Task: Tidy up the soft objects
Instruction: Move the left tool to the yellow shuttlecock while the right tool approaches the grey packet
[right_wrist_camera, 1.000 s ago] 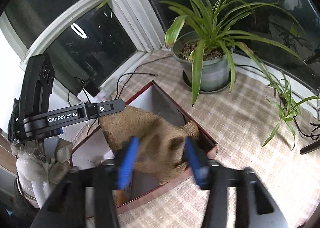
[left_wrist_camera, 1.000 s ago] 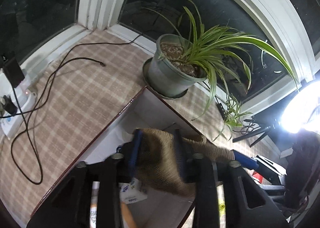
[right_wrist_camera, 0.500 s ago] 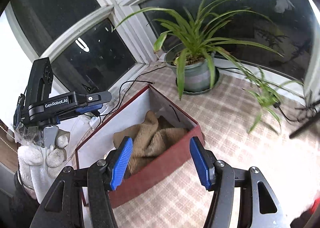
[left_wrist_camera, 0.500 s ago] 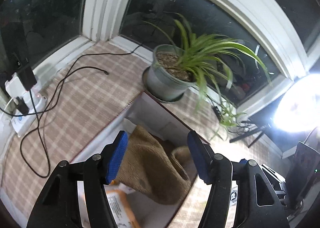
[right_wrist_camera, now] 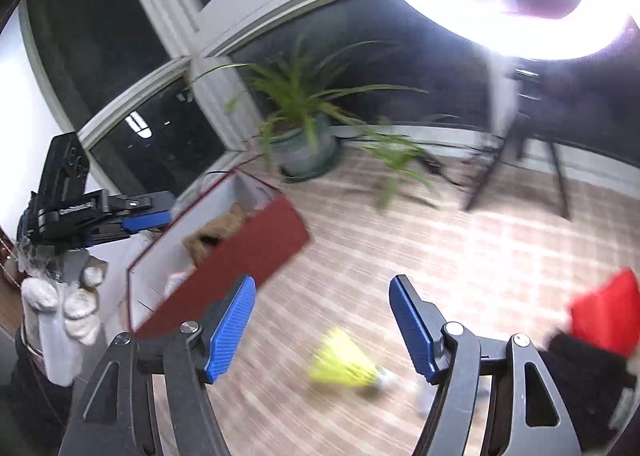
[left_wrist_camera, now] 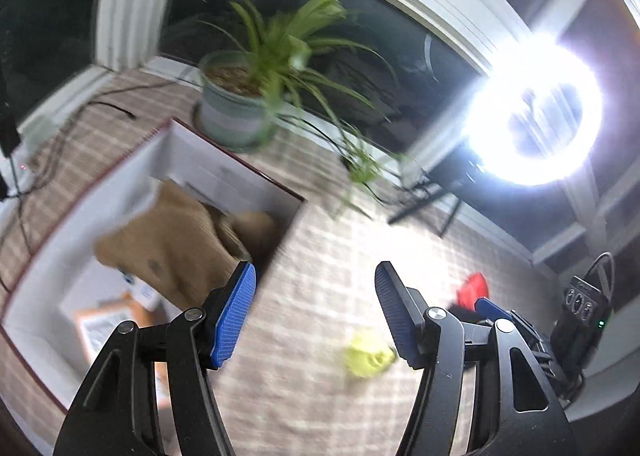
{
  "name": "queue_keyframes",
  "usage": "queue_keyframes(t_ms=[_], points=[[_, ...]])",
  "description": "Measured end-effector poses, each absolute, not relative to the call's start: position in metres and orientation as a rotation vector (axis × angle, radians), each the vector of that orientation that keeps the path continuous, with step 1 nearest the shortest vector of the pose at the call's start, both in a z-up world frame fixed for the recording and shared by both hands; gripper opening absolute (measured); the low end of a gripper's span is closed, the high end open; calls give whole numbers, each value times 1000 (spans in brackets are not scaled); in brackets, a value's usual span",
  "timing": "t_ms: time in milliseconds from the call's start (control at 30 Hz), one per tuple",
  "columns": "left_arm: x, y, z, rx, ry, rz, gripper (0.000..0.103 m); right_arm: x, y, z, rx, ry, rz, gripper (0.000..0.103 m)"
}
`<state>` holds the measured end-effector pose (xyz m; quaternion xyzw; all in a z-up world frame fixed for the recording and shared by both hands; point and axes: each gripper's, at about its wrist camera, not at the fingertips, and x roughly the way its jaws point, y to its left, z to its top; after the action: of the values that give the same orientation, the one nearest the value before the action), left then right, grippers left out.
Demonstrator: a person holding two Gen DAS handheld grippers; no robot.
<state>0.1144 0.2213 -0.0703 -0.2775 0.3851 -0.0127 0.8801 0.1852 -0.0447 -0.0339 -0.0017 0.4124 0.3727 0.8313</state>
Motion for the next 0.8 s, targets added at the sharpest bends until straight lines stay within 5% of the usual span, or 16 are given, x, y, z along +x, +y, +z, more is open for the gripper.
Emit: queue_keyframes(t_ms=[467,800], points=[[113,106,-107,-478,938,-214,62,180,-251,-64,111,928,406,69],[103,64,-143,-530,1004,-216,62,180,-269,-70,130,962,436,68]])
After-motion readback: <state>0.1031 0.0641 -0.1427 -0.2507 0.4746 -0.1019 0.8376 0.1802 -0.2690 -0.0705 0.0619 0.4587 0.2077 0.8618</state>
